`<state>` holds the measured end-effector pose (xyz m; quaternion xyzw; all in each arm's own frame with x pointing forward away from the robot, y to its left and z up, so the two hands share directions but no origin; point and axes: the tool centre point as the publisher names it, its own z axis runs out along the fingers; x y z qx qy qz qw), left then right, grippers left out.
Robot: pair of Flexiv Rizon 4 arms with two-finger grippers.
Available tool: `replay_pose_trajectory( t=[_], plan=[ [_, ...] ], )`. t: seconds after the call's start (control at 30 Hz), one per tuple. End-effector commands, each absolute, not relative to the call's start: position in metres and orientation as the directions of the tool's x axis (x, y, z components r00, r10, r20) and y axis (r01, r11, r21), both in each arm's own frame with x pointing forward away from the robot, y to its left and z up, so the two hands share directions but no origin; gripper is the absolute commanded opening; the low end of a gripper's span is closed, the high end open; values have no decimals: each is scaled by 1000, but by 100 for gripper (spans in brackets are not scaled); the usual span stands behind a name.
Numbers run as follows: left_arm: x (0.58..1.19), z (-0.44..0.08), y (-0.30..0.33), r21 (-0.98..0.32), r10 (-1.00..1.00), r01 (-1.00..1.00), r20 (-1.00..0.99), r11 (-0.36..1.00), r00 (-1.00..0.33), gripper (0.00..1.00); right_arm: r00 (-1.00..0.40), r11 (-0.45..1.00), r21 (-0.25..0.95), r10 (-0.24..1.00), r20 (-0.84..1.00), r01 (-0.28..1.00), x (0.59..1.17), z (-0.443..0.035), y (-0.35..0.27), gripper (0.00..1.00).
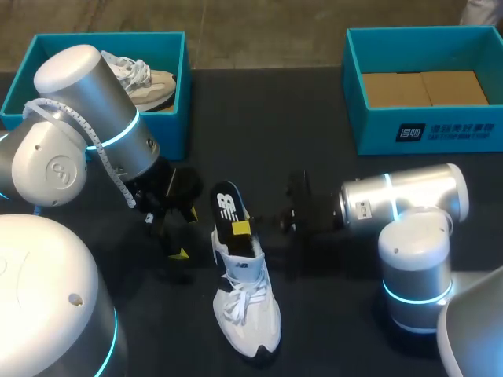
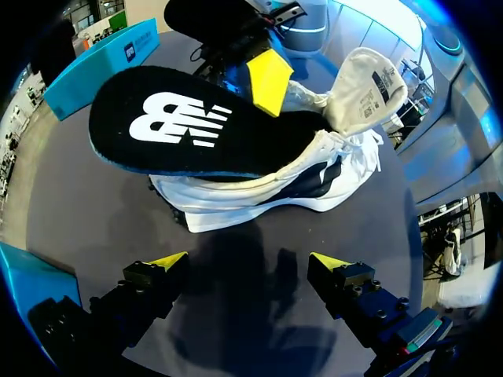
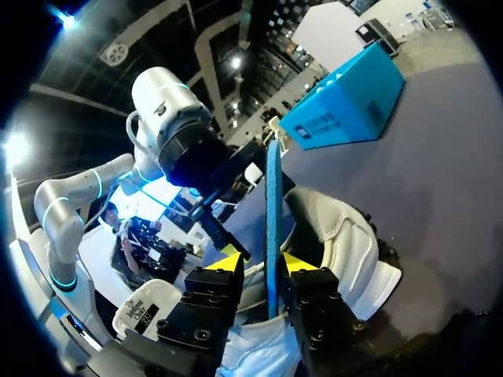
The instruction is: Take the shoe out of the shoebox, open the shoe tongue, remove and reinsert the insole, then place the shoe into the shoebox
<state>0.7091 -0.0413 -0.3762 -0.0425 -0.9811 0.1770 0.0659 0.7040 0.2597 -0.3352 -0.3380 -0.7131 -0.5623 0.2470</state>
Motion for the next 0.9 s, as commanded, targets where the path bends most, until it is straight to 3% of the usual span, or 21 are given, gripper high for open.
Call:
replay_pose_trajectory(
  t=[0.03, 0.23, 0.27, 0.9],
  plan=[
    [708, -376, -41, -352, 105, 59, 112, 934, -988, 100, -651, 132, 638, 196, 733, 759, 712, -337, 263, 25],
    [708, -376, -41, -352, 105, 59, 112, 934, -988, 100, -648, 120, 637, 193, 737, 761, 718, -336, 263, 8],
    [708, -376, -41, -352, 105, 59, 112, 934, -988, 100, -646, 118, 636, 193, 738, 762, 719, -336, 263, 0],
    [708, -376, -41, -352, 105, 59, 112, 934, -988, 100, -591, 128, 578, 228, 774, 806, 695, -353, 259, 0]
  ],
)
